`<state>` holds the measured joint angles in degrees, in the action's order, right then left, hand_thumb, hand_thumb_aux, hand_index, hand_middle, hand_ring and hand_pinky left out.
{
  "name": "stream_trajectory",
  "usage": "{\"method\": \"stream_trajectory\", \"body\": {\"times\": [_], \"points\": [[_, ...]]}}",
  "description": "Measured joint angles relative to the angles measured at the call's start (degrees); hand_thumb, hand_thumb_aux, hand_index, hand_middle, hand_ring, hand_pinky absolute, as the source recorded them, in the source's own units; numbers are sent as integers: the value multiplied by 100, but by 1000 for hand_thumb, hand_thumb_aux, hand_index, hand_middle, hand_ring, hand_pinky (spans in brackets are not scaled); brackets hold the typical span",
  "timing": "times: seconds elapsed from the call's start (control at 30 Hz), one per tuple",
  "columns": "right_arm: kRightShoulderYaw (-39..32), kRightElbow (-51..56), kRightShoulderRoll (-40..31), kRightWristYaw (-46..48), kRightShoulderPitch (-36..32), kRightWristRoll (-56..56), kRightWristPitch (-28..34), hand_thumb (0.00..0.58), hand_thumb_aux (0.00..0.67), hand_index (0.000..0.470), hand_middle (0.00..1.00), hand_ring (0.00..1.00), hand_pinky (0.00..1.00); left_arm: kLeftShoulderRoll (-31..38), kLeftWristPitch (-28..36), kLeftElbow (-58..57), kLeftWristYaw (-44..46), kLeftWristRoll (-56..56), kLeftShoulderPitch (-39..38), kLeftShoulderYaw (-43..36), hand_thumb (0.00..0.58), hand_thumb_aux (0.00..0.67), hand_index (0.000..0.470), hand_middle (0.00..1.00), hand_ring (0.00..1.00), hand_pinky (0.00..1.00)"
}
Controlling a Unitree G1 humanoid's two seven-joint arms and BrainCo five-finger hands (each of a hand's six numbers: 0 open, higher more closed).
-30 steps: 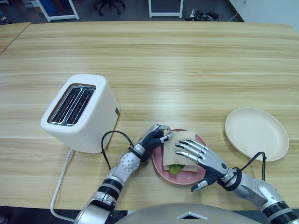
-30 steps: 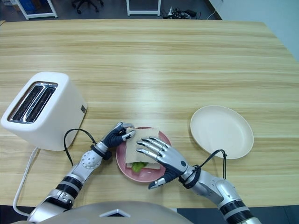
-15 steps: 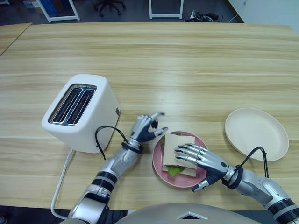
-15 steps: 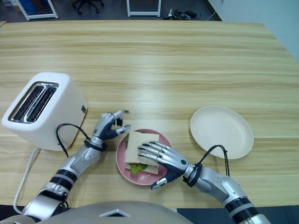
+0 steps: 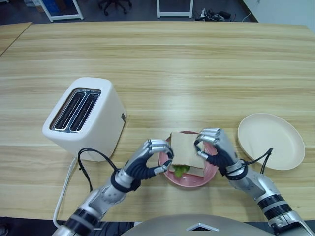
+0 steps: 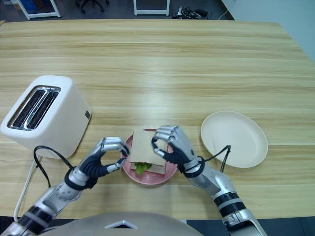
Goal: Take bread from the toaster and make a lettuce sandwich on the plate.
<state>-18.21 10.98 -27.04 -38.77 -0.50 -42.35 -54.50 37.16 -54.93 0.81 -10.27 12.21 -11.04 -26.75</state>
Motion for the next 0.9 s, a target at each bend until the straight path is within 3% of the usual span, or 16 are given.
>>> {"method": "stream_trajectory", "body": {"times": [0.07,0.17,0.27,0.37,0.5,0.77,0.9], "points": [[58,-189,-231,409,248,594,-221,580,670,470,1000,1000,1000,289,-53,82,463,-301,-348,-50,580,670,470,1000,1000,1000],[-31,-368,-1198,1450,1107,1187,-507,580,670,470,1000,1000,1000,670,78,174,1178,-507,-990,-201,580,670,470,1000,1000,1000],[-306,-476,-1984,2544,1851,1330,-609,580,670,470,1000,1000,1000,644,664,209,1622,-557,-1435,-207,580,670,470,1000,1000,1000],[-500,-461,-2131,3245,2140,1288,-495,580,670,470,1000,1000,1000,349,1263,148,1832,-424,-1513,-188,580,670,470,1000,1000,1000],[-339,-342,-1722,3257,1929,793,26,580,670,470,1000,1000,1000,-495,1727,-114,1687,62,-1162,-166,580,670,470,1000,1000,1000],[-417,173,-492,2149,952,-681,1004,580,670,470,1000,1000,1000,-1428,1997,-1050,1092,1033,-18,-76,580,670,470,1000,1000,1000],[-437,975,204,1574,39,-836,1543,580,670,470,1000,1000,1000,-1765,2139,-2064,516,1282,942,161,580,670,470,1000,1000,1000]]}}
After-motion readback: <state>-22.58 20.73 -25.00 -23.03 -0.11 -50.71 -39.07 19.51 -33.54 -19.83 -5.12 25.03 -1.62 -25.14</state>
